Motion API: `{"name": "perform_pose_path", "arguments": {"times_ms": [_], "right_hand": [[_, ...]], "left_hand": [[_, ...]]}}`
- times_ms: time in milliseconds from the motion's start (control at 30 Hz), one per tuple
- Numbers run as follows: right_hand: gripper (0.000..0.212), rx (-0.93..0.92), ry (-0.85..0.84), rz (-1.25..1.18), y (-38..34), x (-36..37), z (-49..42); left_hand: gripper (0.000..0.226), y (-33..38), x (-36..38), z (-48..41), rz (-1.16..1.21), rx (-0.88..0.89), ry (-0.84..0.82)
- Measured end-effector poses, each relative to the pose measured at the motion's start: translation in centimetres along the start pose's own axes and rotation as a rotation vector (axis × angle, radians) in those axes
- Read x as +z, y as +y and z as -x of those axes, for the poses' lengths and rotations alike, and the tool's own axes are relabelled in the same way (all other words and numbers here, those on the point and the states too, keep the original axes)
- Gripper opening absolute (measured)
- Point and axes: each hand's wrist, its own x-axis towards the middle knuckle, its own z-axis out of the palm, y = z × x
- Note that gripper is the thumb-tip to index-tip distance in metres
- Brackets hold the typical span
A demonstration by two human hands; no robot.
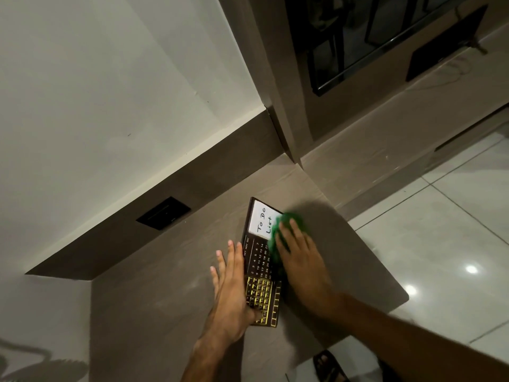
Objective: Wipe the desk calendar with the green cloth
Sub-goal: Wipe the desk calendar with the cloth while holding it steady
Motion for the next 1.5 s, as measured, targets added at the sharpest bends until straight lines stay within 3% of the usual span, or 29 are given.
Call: {"name": "perform_pose_path", "arguments": {"times_ms": [133, 267, 433, 600, 733, 867, 1033, 1167, 1300, 1400, 1500], "right_hand": [[0.084, -0.213, -0.18, -0.057, -1.7, 1.7, 6.5], [0.077, -0.03, 0.04, 0.023, 1.2, -0.2, -0.8], [0.091, 0.159, -0.044, 0.081, 2.3, -2.1, -6.7], [0.077, 0.03, -0.085, -0.034, -1.3, 0.1, 1.5], [0.09, -0.052, -0.279, -0.099, -4.0, 2.1, 7.0], [0.092, -0.077, -0.301, -0.112, -3.5, 1.7, 7.4], [0.078, 0.046, -0.05, -0.01, 0.6, -1.1, -0.5], [0.088, 0.111, -0.054, 0.055, 1.4, -2.4, -4.4], [0.073, 0.032, -0.114, -0.003, -1.7, -0.5, 1.5], [0.086, -0.065, -0.318, -0.094, -4.3, 1.0, 7.3], [0.094, -0.054, -0.311, -0.117, -4.3, 1.0, 7.6]], "left_hand": [[0.145, -0.1, 0.1, 0.0, 0.006, 0.006, 0.002], [0.147, -0.1, 0.1, 0.0, -0.005, -0.003, -0.005], [0.147, -0.1, -0.1, 0.1, 0.003, -0.002, -0.012], [0.149, -0.1, 0.1, -0.1, 0.019, -0.012, -0.009], [0.149, -0.2, 0.1, -0.1, 0.02, -0.011, -0.013], [0.148, -0.1, 0.0, 0.0, 0.027, -0.004, -0.013], [0.147, 0.1, -0.3, 0.1, 0.015, -0.001, -0.015], [0.146, 0.1, -0.3, 0.2, 0.028, 0.003, -0.019], [0.148, 0.1, -0.1, 0.0, 0.023, -0.002, -0.007], [0.147, 0.0, 0.0, 0.0, 0.032, -0.007, -0.003], [0.146, 0.0, -0.1, 0.1, 0.038, -0.012, -0.006]]}}
